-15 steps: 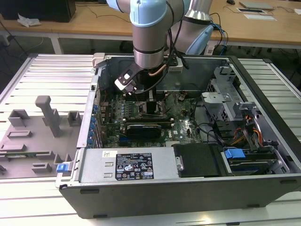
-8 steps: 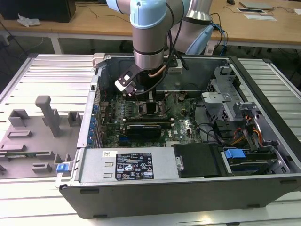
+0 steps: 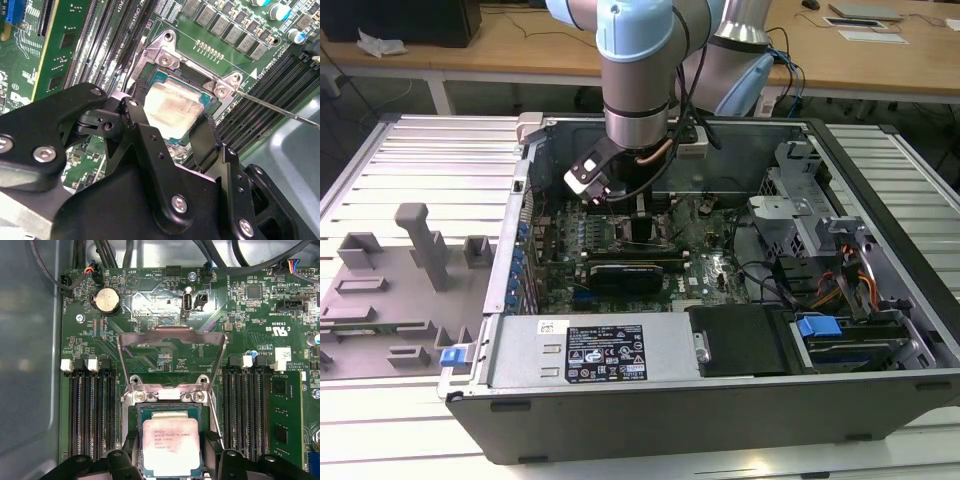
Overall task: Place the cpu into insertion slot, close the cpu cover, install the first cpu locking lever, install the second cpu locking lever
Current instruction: 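Place the cpu into insertion slot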
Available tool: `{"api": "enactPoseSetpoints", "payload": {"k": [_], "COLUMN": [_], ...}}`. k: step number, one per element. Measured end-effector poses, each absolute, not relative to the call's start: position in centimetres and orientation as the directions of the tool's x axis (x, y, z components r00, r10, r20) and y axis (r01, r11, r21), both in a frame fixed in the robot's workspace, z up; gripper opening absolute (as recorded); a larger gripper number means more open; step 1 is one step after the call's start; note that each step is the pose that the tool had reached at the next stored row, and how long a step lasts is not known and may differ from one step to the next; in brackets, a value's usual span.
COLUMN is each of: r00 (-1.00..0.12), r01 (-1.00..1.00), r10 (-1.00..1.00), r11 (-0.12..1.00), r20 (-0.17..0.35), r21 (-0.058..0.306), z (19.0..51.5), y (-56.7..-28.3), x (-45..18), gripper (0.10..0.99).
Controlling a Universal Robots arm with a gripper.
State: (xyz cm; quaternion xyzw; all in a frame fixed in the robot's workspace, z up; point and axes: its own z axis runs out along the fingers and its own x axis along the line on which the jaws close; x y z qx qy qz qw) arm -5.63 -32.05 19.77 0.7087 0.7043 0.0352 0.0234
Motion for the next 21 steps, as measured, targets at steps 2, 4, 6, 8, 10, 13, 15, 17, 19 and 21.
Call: {"api": "enactPoseSetpoints", "payload": {"k": [2,4,6,8,10,13,15,17,19,21], "r00": [0.006,0.006,0.006,0.006,0.006,0.006,0.006,0.006,0.006,0.006], "r01": [0.997,0.997,0.997,0.997,0.997,0.997,0.997,0.997,0.997,0.997], "r10": [1.0,1.0,1.0,1.0,1.0,1.0,1.0,1.0,1.0,1.0], "r11": [-0.007,-0.007,-0.007,-0.007,-0.007,-0.007,-0.007,-0.007,-0.007,-0.007], "r20": [0.017,0.017,0.017,0.017,0.017,0.017,0.017,0.017,0.017,0.017], "r21": [0.083,0.083,0.083,0.082,0.083,0.083,0.083,0.083,0.083,0.083], "z": [19.79,19.81,19.82,19.94,19.98,19.98,19.98,19.98,19.98,19.98], "y": [-32.05,-32.05,-32.05,-32.06,-32.05,-32.05,-32.05,-32.05,-32.05,-32.05], "x": [-5.62,-5.63,-5.62,-5.63,-5.62,-5.63,-5.63,-5.62,-5.63,-5.63], "gripper": [0.616,0.616,0.616,0.616,0.616,0.616,0.604,0.533,0.533,0.533]}}
